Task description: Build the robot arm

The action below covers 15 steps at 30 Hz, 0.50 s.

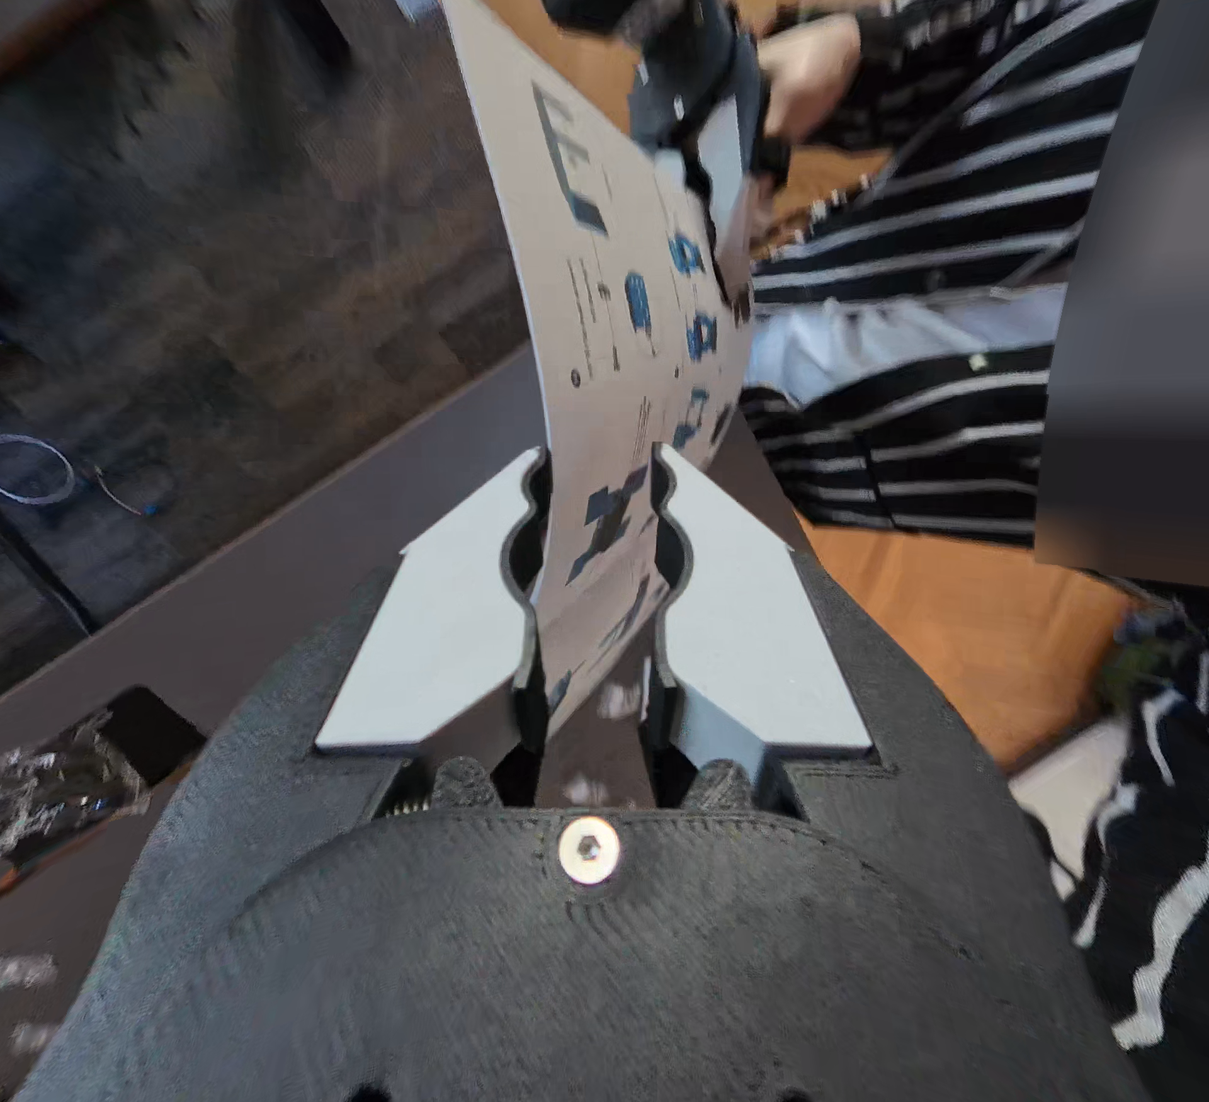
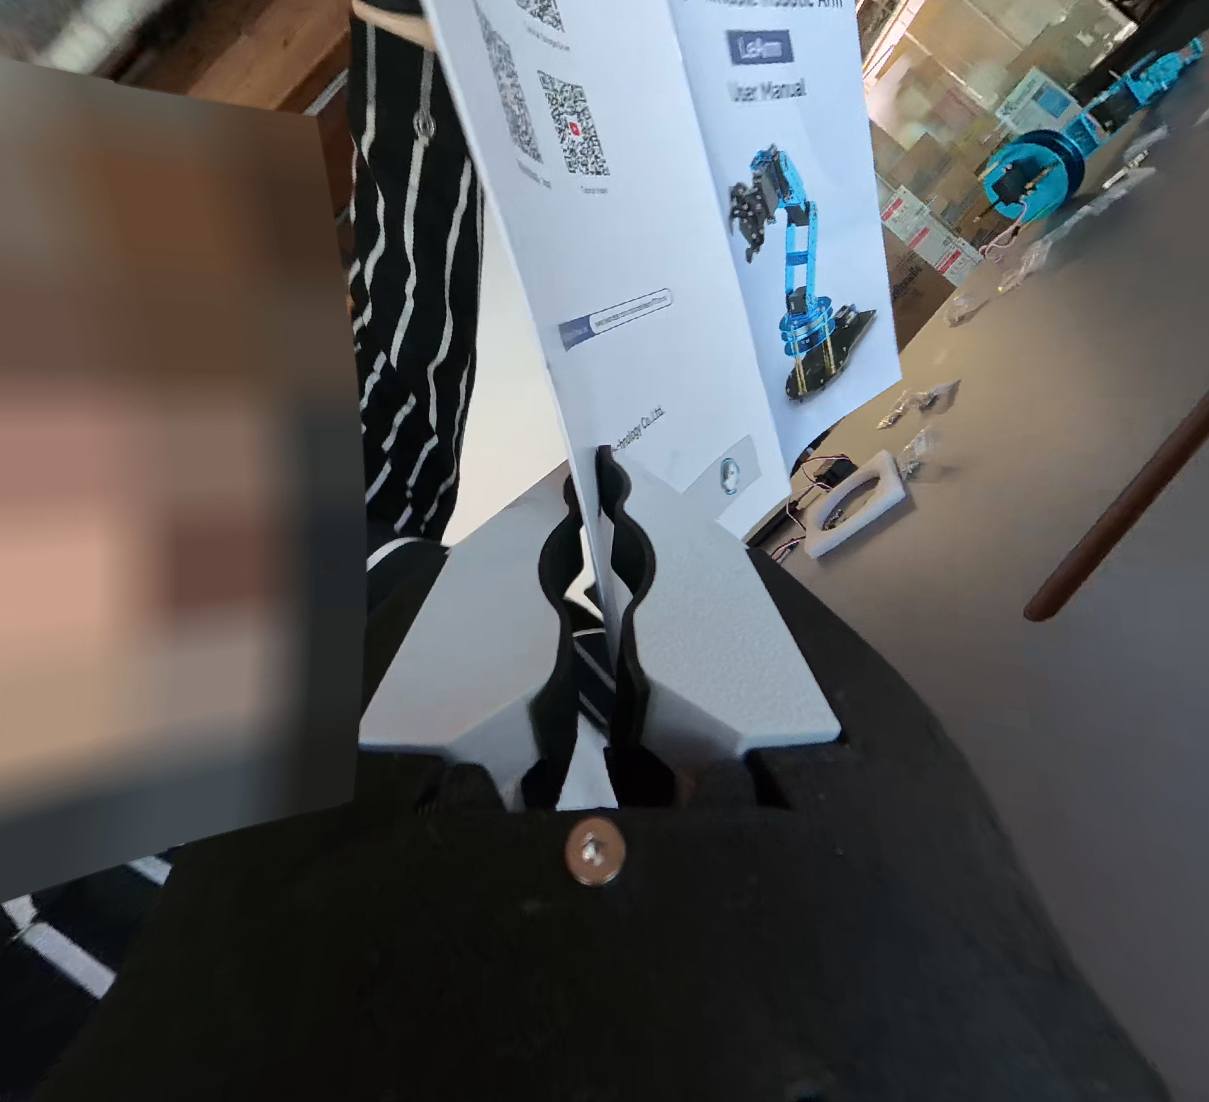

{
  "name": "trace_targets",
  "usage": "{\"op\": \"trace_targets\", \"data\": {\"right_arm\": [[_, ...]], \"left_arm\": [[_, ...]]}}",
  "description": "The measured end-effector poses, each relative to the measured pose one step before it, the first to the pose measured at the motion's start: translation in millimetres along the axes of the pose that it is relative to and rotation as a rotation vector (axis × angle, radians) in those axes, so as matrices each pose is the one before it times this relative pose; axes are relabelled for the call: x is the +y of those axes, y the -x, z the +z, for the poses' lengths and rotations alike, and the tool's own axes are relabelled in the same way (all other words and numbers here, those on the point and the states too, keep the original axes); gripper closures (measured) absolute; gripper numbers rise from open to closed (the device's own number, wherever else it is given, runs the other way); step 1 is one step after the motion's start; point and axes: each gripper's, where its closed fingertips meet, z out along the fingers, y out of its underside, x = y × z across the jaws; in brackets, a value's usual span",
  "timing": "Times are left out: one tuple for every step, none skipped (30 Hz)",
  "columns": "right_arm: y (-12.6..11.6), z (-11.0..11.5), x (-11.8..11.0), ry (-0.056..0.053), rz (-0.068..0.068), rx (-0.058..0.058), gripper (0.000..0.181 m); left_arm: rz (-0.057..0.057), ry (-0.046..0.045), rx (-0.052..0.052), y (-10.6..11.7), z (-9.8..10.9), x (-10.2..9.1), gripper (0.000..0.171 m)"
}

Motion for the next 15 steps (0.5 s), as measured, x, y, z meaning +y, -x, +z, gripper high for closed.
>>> {"op": "trace_targets", "data": {"right_arm": [[-8.05,-0.66,1.96,-0.0075,0.0045,0.0178,0.181],[-10.9,-1.19,2.63,-0.0065,-0.0012,0.0366,0.181],[-11.48,-1.37,3.02,-0.0078,0.0016,0.0387,0.181],[-12.13,-1.61,2.92,-0.013,0.0075,0.0364,0.181],[-11.97,-1.58,3.1,-0.0189,0.0252,0.0267,0.181],[-12.18,-1.63,3.7,-0.0183,0.0353,0.0202,0.181],[-12.11,-2.11,2.96,-0.0265,0.0348,0.0192,0.181],[-13.1,-2.54,2.97,-0.0276,0.0246,0.0299,0.181],[-11.96,-2.24,3.92,-0.0207,0.0163,0.0279,0.181],[-9.74,-2.03,4.83,-0.0154,0.0152,0.0186,0.181],[-10.34,-2.54,5.07,-0.015,0.0168,0.0291,0.181],[-10.63,-2.93,4.0,-0.0235,0.0023,0.0348,0.181],[-8.23,-2.43,4.54,-0.0202,0.0074,0.0203,0.181],[-6.79,-1.85,5.01,-0.0195,0.0226,0.0125,0.181],[-5.78,-1.48,4.39,-0.022,0.0254,0.0093,0.181]], "left_arm": [[-0.0106,-0.07423,-0.0211,6.71,-2.76,-3.15,0.139],[-0.0147,-0.0762,-0.015,4.57,-4.23,-2.28,0.138],[-0.0149,-0.07435,-0.0128,2.1,-5.49,-0.3,0.138],[-0.0134,-0.06511,-0.0142,-0.36,-6.39,2.65,0.138],[-0.0122,-0.05521,-0.0175,-2.58,-6.7,5.77,0.138],[-0.0121,-0.04428,-0.0237,-4.49,-7.0,8.82,0.139],[-0.0072,-0.03315,-0.0258,-6.83,-7.75,12.34,0.14],[-0.001,-0.03662,-0.0173,-10.73,-8.58,13.96,0.141],[-0.0048,-0.04776,-0.016,-13.8,-9.94,14.21,0.144],[-0.0143,-0.05768,-0.0151,-15.94,-11.53,14.77,0.146],[-0.0228,-0.06779,0.0006,-20.11,-13.26,15.81,0.147],[-0.0333,-0.07229,0.0023,-21.8,-14.93,17.81,0.149],[-0.0384,-0.07201,-0.0031,-21.95,-16.85,20.92,0.15],[-0.0352,-0.07286,0.0053,-23.96,-18.73,23.92,0.151],[-0.0337,-0.06536,0.0015,-24.02,-20.37,27.4,0.154]]}}
